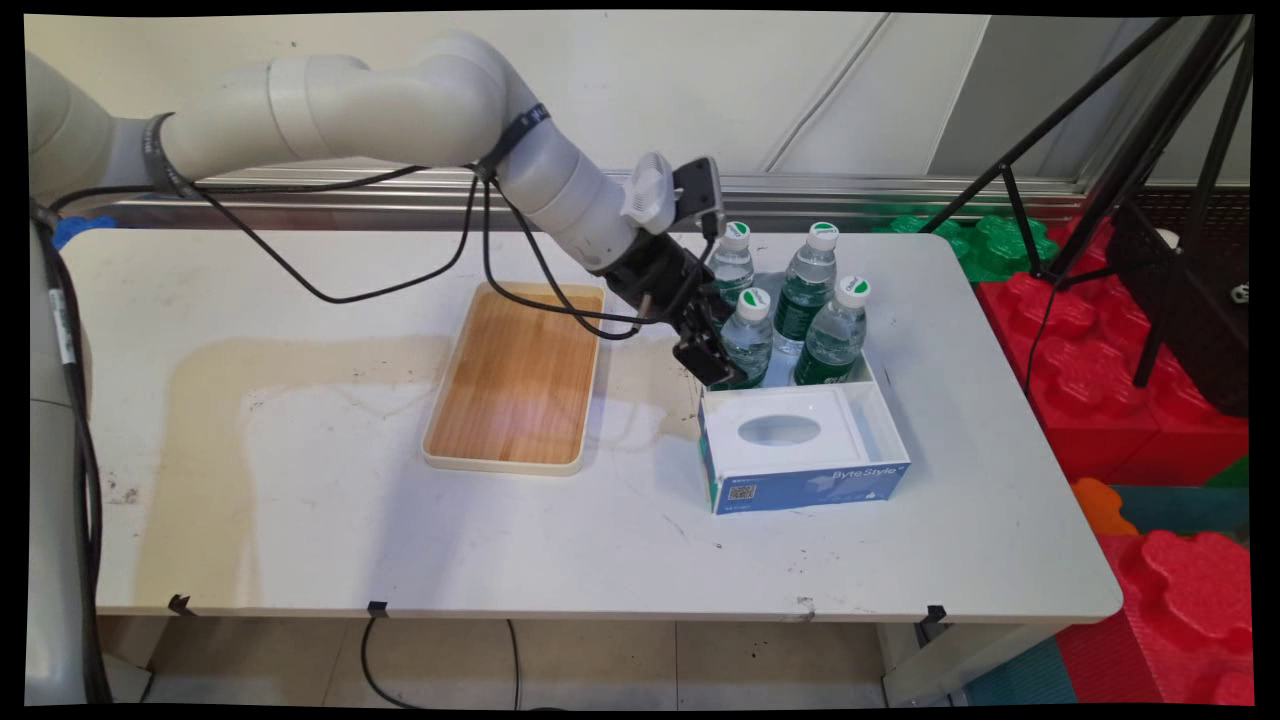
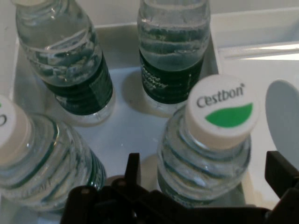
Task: Pick up the green bottle from the white box, then place the picked object on the tray
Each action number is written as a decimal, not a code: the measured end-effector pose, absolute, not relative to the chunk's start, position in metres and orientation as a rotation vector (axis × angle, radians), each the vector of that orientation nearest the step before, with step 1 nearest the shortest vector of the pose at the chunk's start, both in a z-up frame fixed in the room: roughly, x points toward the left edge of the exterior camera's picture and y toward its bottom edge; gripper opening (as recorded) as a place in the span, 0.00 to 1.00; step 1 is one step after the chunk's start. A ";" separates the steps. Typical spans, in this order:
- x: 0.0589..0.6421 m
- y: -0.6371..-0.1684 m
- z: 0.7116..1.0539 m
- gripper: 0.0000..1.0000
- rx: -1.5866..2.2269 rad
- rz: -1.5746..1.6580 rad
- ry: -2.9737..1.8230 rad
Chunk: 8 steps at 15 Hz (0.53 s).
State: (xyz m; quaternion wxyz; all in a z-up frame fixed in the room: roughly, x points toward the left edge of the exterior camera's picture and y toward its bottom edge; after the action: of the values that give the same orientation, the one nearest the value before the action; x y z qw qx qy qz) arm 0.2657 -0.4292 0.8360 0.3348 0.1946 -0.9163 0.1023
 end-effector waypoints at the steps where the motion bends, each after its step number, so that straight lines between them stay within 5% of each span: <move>1: 0.263 -0.432 0.833 1.00 0.510 0.268 -2.390; 5: 0.257 -0.438 0.826 1.00 0.514 0.268 -2.388; 6: 0.255 -0.440 0.824 0.00 0.513 0.267 -2.386; 8: 0.253 -0.442 0.823 0.00 0.508 0.265 -2.382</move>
State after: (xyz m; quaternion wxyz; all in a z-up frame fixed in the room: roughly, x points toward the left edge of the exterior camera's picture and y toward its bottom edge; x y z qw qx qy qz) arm 0.2528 -0.4417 0.8233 0.3388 0.1950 -0.9148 0.1019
